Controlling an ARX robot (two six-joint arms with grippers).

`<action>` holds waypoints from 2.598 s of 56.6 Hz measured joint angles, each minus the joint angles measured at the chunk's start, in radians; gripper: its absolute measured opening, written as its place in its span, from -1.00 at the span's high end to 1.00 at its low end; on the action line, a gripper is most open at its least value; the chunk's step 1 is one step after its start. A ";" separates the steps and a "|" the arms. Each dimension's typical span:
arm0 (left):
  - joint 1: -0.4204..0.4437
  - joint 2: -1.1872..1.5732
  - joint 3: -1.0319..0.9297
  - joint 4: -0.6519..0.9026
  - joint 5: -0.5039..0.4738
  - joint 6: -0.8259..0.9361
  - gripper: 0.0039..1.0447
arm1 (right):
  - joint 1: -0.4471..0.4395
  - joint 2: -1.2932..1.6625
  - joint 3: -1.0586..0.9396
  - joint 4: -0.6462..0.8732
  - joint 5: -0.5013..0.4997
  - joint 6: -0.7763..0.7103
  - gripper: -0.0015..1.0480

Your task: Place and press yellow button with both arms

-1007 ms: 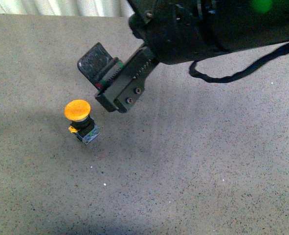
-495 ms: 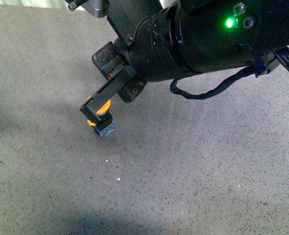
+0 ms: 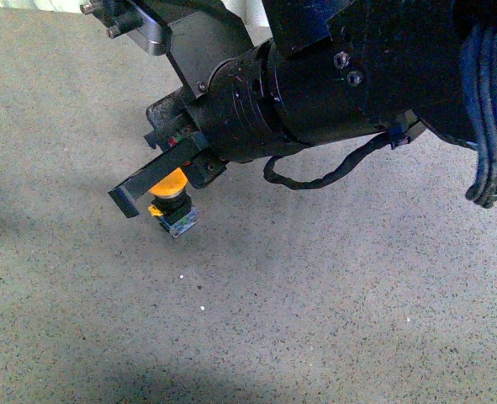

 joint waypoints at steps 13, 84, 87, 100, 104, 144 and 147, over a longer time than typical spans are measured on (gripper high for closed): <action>0.000 -0.069 0.000 -0.072 0.000 0.000 0.98 | 0.000 0.042 0.015 -0.018 -0.014 0.040 0.97; 0.001 -0.206 0.000 -0.224 0.000 0.000 0.98 | -0.257 -0.561 -0.502 0.493 0.408 0.250 0.88; 0.001 -0.206 0.000 -0.224 0.000 0.000 0.98 | -0.272 -0.605 -0.570 0.605 0.506 0.232 0.97; 0.001 -0.206 0.000 -0.224 0.000 0.000 0.98 | -0.362 -0.765 -0.793 0.666 0.461 0.210 0.97; 0.001 -0.206 0.000 -0.224 0.000 0.000 0.98 | -0.382 -0.807 -0.828 0.665 0.447 0.208 0.97; 0.001 -0.206 0.000 -0.224 0.000 0.000 0.98 | -0.564 -1.341 -1.074 0.391 0.266 0.206 0.97; 0.001 -0.206 0.000 -0.224 0.000 0.000 0.98 | -0.564 -1.375 -1.074 0.360 0.265 0.206 0.97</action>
